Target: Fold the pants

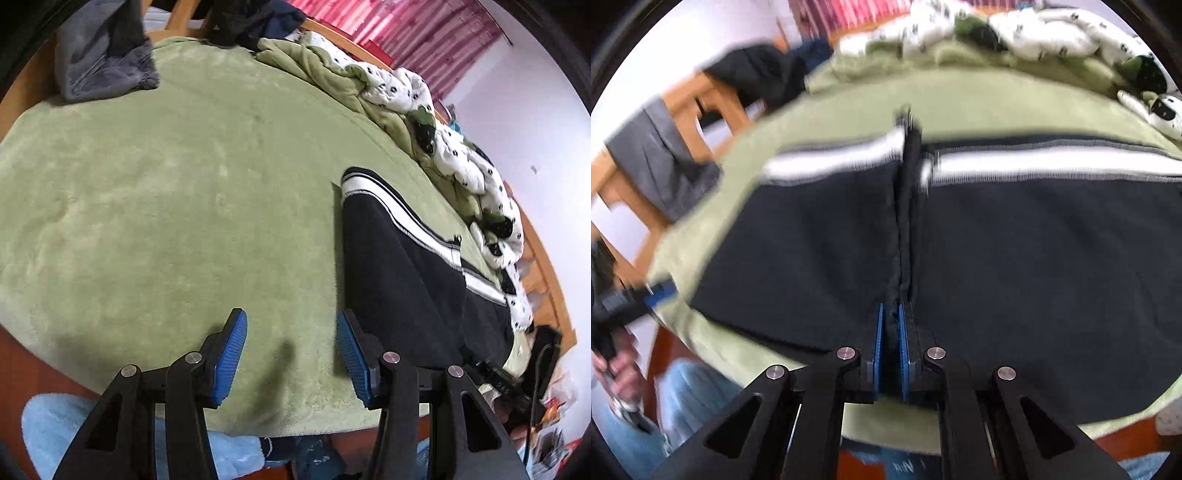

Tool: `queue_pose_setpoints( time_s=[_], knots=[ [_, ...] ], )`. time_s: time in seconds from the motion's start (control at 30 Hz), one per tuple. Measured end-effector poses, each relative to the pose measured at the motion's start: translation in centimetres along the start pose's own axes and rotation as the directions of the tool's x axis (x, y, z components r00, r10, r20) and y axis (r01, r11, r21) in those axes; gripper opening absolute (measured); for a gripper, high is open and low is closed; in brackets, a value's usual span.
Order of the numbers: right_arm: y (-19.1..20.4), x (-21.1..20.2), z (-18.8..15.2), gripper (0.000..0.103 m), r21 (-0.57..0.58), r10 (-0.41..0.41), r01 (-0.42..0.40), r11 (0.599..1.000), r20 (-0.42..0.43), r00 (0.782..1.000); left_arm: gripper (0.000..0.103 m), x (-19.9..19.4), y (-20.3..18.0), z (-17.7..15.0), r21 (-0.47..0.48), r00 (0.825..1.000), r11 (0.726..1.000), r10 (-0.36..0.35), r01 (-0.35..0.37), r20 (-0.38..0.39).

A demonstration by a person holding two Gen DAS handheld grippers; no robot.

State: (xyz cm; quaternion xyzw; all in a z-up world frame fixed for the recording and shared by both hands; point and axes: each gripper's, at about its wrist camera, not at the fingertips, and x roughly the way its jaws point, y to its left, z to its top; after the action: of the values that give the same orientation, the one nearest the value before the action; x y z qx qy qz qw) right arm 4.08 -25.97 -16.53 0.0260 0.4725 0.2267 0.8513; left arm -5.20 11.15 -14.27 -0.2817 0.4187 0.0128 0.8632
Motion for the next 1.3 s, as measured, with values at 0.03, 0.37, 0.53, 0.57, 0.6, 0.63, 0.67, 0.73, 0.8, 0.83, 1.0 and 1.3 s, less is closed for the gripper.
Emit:
queue_pose_setpoints(
  time_s=[0.03,0.37,0.53,0.57,0.6,0.63,0.67,0.73,0.8,0.83,1.0,1.3],
  knots=[
    [0.4,-0.1,-0.1,0.01,-0.031,-0.012,0.012,0.999,0.002,1.0,0.048,-0.3,-0.2,-0.2,0.024,1.0,1.0,0.01,-0.01,0.007],
    [-0.6,2.7,4.4,0.044,0.032,-0.022,0.022,0.999,-0.007,1.0,0.048,-0.7,-0.8,-0.3,0.028,1.0,1.0,0.005,-0.004,-0.008],
    [-0.6,5.4,4.6,0.031,0.056,-0.017,0.017,0.998,-0.005,1.0,0.048,-1.2,-0.9,-0.2,0.016,1.0,1.0,0.019,-0.019,-0.01],
    [-0.1,5.4,4.7,0.025,0.029,-0.02,0.02,0.999,0.0,1.0,0.048,-1.2,-1.0,-0.2,0.007,1.0,1.0,0.013,-0.013,-0.01],
    [0.2,5.4,4.8,0.018,0.019,-0.023,0.023,1.0,0.005,1.0,0.048,-1.1,-1.1,-0.2,0.004,1.0,1.0,0.014,-0.013,-0.007],
    [0.4,5.1,4.9,0.015,0.019,-0.022,0.021,1.0,0.024,0.999,0.049,-1.1,-1.4,-0.2,0.01,1.0,1.0,0.02,-0.02,-0.007],
    [0.3,4.7,4.8,0.014,0.018,-0.007,0.007,1.0,0.043,0.999,0.049,-1.1,-1.7,-0.3,0.02,0.999,0.999,0.031,-0.031,-0.008],
    [-0.4,2.7,5.0,0.013,0.032,0.021,-0.024,0.999,0.096,0.995,0.049,-1.2,-2.4,-0.4,0.053,0.999,0.997,0.052,-0.052,-0.009],
    [-1.4,0.0,4.8,0.013,0.058,0.028,-0.038,0.998,0.165,0.986,0.049,-1.3,-3.3,-0.7,0.09,0.998,0.995,0.055,-0.053,-0.013],
    [-2.2,-2.0,4.8,0.013,0.064,0.007,-0.021,0.998,0.215,0.977,0.049,-1.3,-3.7,-0.9,0.106,0.999,0.993,0.049,-0.047,-0.017],
    [-6.5,-1.9,4.2,0.014,0.106,-0.065,0.046,0.993,0.181,0.981,0.049,0.0,-6.5,-1.5,0.15,0.999,0.989,-0.002,0.009,-0.047],
    [-6.4,-2.0,1.9,0.019,0.147,-0.146,0.124,0.981,0.153,0.977,0.049,3.7,-12.4,-0.3,0.292,0.998,0.956,0.049,-0.038,-0.032]
  ],
)
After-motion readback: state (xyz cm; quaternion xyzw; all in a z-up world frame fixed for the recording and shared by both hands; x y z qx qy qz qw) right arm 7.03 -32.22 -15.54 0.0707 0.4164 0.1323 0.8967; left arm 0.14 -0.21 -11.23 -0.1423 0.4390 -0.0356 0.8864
